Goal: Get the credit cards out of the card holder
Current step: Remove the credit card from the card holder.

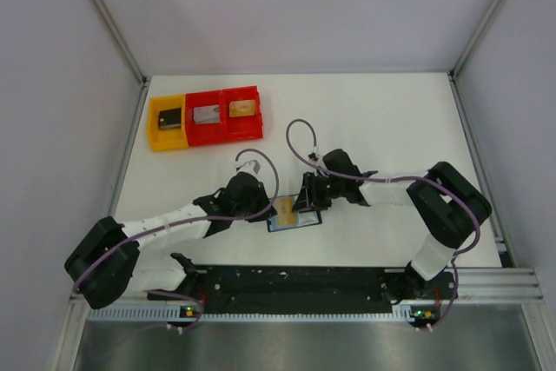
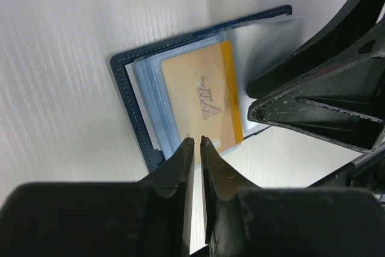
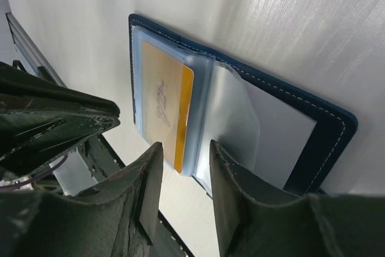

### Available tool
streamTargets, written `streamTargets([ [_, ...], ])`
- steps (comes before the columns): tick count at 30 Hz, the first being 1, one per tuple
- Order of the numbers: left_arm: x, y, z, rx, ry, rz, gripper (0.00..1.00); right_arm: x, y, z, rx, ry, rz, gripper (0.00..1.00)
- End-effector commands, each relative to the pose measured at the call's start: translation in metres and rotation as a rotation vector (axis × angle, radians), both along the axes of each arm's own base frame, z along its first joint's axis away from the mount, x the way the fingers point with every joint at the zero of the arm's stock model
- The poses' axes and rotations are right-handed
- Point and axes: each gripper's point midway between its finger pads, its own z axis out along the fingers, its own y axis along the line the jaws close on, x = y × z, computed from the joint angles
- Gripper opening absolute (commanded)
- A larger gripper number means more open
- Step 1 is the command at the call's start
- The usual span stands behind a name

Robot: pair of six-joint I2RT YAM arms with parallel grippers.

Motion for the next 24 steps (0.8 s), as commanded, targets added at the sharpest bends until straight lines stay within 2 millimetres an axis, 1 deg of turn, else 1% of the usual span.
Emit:
streamTargets([
  [1,0.012,-0.013,0.007,-0.019,-0.027,-0.021,0.12,0.018,0.012,0.014,0.117,-0.076,-0.027,0.35],
  [3,0.012,-0.011,0.000,-0.006,-0.003,-0.006,0.10,0.017,0.011,0.013,0.132,-0.075,-0.033,0.34],
  [7,0.006,-0.005,-0.018,0.022,0.047,0.013,0.07,0.016,0.010,0.009,0.164,-0.071,-0.029,0.32],
  [10,0.002,-0.002,-0.026,0.035,0.071,0.018,0.05,0.015,0.011,0.006,0.176,-0.065,-0.024,0.30],
  [14,0.000,0.001,-0.030,0.039,0.078,0.024,0.02,0.017,0.014,0.003,0.195,-0.058,-0.023,0.27],
  [17,-0.002,0.003,-0.032,0.044,0.081,0.025,0.02,0.019,0.015,0.003,0.210,-0.059,-0.020,0.22],
  [21,-0.004,0.006,-0.036,0.054,0.091,0.027,0.02,0.019,0.018,0.007,0.242,-0.063,-0.001,0.16],
  [24,-0.005,0.006,-0.037,0.056,0.095,0.026,0.01,0.018,0.022,0.011,0.277,-0.069,0.025,0.15],
])
